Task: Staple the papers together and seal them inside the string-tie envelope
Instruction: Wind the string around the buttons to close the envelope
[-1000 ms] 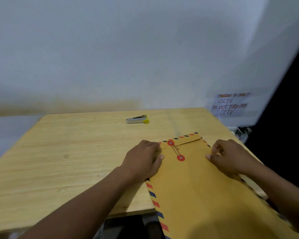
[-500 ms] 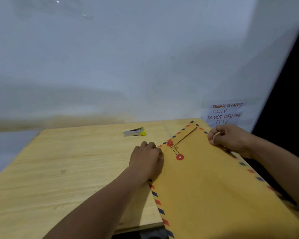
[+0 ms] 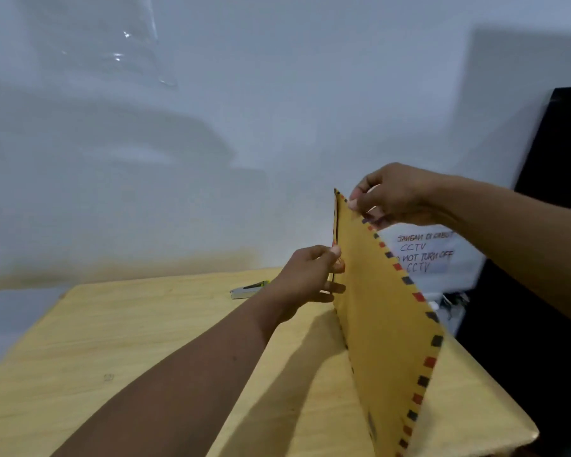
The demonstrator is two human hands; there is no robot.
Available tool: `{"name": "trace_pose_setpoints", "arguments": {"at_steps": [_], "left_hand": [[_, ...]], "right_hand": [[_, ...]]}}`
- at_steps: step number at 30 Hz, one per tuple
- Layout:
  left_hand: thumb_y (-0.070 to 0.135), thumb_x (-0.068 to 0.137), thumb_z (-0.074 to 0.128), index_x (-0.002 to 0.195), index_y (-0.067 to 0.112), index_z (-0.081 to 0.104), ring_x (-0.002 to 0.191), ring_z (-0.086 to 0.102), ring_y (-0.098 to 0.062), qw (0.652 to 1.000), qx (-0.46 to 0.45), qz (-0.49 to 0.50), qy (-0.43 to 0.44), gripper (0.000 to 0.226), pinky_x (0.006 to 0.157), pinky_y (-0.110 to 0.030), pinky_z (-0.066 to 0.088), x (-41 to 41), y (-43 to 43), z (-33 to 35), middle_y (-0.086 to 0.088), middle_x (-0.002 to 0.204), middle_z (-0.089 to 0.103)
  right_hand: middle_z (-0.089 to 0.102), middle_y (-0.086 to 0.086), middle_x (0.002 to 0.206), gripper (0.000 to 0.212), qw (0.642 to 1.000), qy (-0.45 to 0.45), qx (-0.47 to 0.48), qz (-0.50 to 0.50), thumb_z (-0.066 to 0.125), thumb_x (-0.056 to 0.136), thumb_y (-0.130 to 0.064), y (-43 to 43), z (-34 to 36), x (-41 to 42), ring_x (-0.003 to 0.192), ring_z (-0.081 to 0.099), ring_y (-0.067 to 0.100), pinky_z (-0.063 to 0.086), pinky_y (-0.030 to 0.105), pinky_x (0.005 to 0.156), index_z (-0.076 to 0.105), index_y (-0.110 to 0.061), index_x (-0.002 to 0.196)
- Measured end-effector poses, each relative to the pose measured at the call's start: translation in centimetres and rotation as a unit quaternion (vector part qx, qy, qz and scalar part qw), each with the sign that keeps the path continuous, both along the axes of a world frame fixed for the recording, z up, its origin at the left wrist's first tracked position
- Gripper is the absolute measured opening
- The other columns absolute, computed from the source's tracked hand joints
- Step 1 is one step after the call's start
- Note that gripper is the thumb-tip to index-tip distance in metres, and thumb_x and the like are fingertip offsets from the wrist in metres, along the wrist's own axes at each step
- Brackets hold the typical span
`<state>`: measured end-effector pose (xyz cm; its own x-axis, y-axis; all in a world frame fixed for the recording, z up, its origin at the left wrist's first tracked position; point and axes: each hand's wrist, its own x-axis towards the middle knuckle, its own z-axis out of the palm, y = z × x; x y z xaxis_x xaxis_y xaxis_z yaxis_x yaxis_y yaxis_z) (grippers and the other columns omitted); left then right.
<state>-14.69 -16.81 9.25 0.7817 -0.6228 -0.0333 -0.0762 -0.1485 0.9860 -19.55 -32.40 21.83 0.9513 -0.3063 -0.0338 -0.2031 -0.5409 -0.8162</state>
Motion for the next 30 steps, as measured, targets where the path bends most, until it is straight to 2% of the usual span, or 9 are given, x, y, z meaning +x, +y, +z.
{"name": "trace_pose_setpoints", "arguments": {"at_steps": [3, 7, 9, 13, 16, 19, 21, 24, 30], "left_hand": [[0.058, 0.1, 0.039, 0.124, 0.016, 0.059, 0.088, 0.074, -0.03, 0.994, -0.048, -0.008, 0.099, 0.052, 0.083, -0.043, 0.058, 0.0, 1.4, 0.6, -0.014, 0.118, 0.069], [0.08, 0.083, 0.045, 0.128, 0.017, 0.058, 0.089, 0.074, -0.03, 0.988, -0.064, -0.013, 0.141, 0.079, 0.077, -0.043, 0.061, 0.9, 4.1, 0.8, -0.014, 0.117, 0.07], [0.083, 0.079, 0.048, 0.125, 0.02, 0.061, 0.102, 0.072, -0.034, 0.99, -0.051, -0.026, 0.13, 0.08, 0.089, -0.047, 0.059, 1.4, 5.4, 0.8, -0.014, 0.121, 0.07], [0.054, 0.093, 0.058, 0.116, 0.015, 0.068, 0.105, 0.069, -0.039, 0.996, -0.014, 0.042, 0.073, 0.047, 0.097, -0.053, 0.053, 2.0, 7.3, 0.3, -0.017, 0.113, 0.073], [0.03, 0.097, 0.059, 0.123, 0.009, 0.063, 0.094, 0.073, -0.033, 0.994, 0.015, 0.106, 0.035, 0.033, 0.084, -0.047, 0.061, 2.7, 8.2, -1.9, -0.014, 0.107, 0.073], [0.029, 0.097, 0.06, 0.116, 0.013, 0.066, 0.089, 0.072, -0.023, 0.987, 0.104, 0.107, -0.057, 0.026, 0.072, -0.036, 0.06, 2.7, 8.9, -5.4, -0.007, 0.103, 0.074], [0.04, 0.094, 0.06, 0.111, 0.017, 0.067, 0.094, 0.067, -0.019, 0.955, 0.226, 0.101, -0.163, 0.029, 0.074, -0.031, 0.055, 2.5, 9.0, -7.8, 0.0, 0.103, 0.071], [0.058, 0.088, 0.057, 0.122, 0.021, 0.06, 0.117, 0.048, -0.027, 0.85, 0.423, 0.102, -0.296, 0.05, 0.093, -0.04, 0.046, 2.6, 8.7, -11.0, -0.003, 0.122, 0.059], [0.057, 0.092, 0.049, 0.124, 0.025, 0.06, 0.135, 0.03, -0.027, 0.807, 0.41, 0.141, -0.4, 0.047, 0.105, -0.042, 0.037, 5.6, 8.8, -13.1, -0.004, 0.146, 0.041]], "right_hand": [[0.069, 0.017, 0.109, 0.02, 0.998, -0.012, 0.051, 0.025, 0.063, 0.095, -0.019, 0.9, -2.1, 0.8, 0.088, 0.071, 0.025, 0.06, 0.036, 0.069, 0.066, -0.005, 0.109], [0.07, 0.014, 0.112, 0.031, 0.994, -0.037, 0.093, 0.04, 0.061, 0.095, -0.037, 2.2, -6.2, 1.0, 0.103, 0.069, 0.03, 0.057, 0.043, 0.086, 0.068, -0.011, 0.11], [0.071, 0.01, 0.113, 0.03, 0.994, -0.034, 0.092, 0.05, 0.062, 0.094, -0.039, 3.0, -8.4, 1.0, 0.108, 0.067, 0.027, 0.055, 0.043, 0.091, 0.068, -0.014, 0.11], [0.068, -0.003, 0.111, 0.021, 0.996, -0.039, 0.024, 0.081, 0.066, 0.09, -0.04, 4.4, -12.9, 1.2, 0.102, 0.064, 0.014, 0.054, 0.033, 0.084, 0.071, -0.025, 0.104], [0.065, -0.012, 0.113, 0.023, 0.992, -0.05, -0.077, 0.083, 0.065, 0.088, -0.047, 5.0, -16.2, 1.6, 0.101, 0.059, 0.005, 0.05, 0.031, 0.088, 0.069, -0.032, 0.106], [0.06, -0.009, 0.118, 0.029, 0.979, -0.03, -0.183, 0.084, 0.062, 0.089, -0.049, 5.5, -19.1, 1.5, 0.105, 0.054, 0.009, 0.044, 0.03, 0.087, 0.064, -0.032, 0.113], [0.057, -0.004, 0.122, 0.032, 0.971, -0.008, -0.225, 0.08, 0.06, 0.089, -0.051, 5.7, -21.0, 1.2, 0.109, 0.052, 0.014, 0.046, 0.032, 0.089, 0.06, -0.033, 0.117], [0.052, -0.003, 0.13, 0.041, 0.948, 0.048, -0.305, 0.077, 0.054, 0.089, -0.058, 5.9, -23.6, 0.8, 0.118, 0.047, 0.018, 0.046, 0.039, 0.096, 0.054, -0.036, 0.123], [0.047, -0.004, 0.132, 0.041, 0.928, 0.004, -0.369, 0.04, 0.042, 0.091, -0.06, 6.1, -25.8, 1.1, 0.124, 0.042, 0.019, 0.039, 0.043, 0.101, 0.049, -0.037, 0.124]]}}
